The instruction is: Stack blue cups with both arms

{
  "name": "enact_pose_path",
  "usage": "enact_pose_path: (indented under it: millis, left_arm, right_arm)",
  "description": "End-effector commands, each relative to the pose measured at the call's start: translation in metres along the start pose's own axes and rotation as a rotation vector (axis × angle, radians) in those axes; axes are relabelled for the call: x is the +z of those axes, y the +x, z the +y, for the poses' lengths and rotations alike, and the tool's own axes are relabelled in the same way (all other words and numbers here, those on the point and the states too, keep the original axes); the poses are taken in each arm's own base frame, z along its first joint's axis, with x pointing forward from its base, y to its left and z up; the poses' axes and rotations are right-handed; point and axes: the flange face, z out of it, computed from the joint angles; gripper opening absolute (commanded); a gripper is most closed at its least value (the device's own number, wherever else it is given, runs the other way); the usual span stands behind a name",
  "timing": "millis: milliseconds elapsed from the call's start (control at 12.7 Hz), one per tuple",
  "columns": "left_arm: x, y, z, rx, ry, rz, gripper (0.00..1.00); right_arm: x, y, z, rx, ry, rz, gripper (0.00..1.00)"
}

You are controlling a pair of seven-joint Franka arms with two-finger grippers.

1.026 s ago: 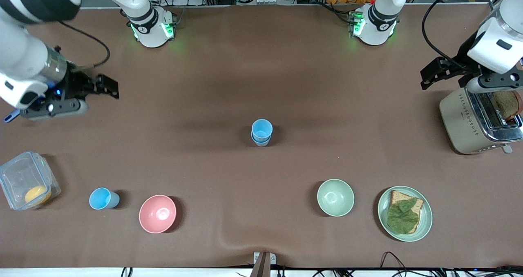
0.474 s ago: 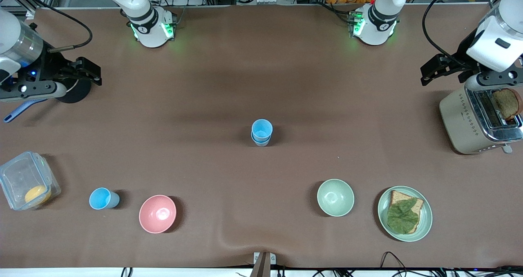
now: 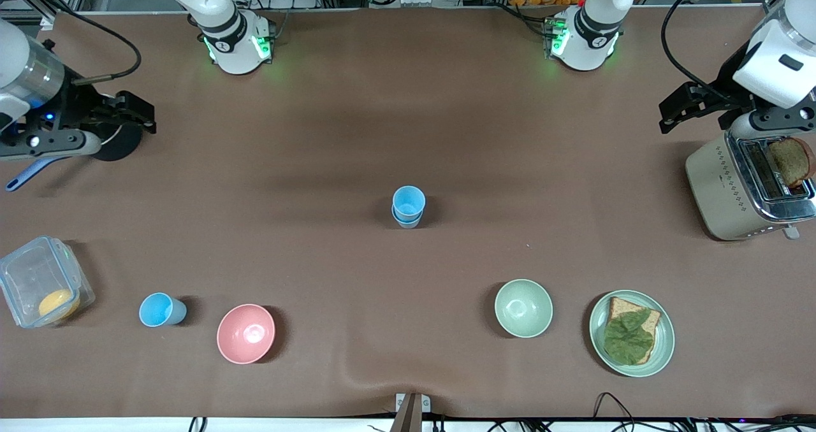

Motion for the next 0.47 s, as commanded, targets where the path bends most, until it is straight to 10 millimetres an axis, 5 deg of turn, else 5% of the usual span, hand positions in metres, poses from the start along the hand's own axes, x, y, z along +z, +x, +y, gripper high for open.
enact_pose_path:
  millis: [0, 395]
  left_arm:
    - [-0.0028, 0.0030, -0.0056, -0.002, -0.004, 0.005, 1.00]
    - [-0.0005, 0.0056, -0.0151, -0.011, -0.006, 0.000, 1.00]
  right_arm:
    - [0.0016, 0.0000, 0.0223, 0.039, 0.002, -0.006, 1.00]
    - [0.0013, 0.0027, 0.0215, 0.048, 0.002, 0.011, 1.00]
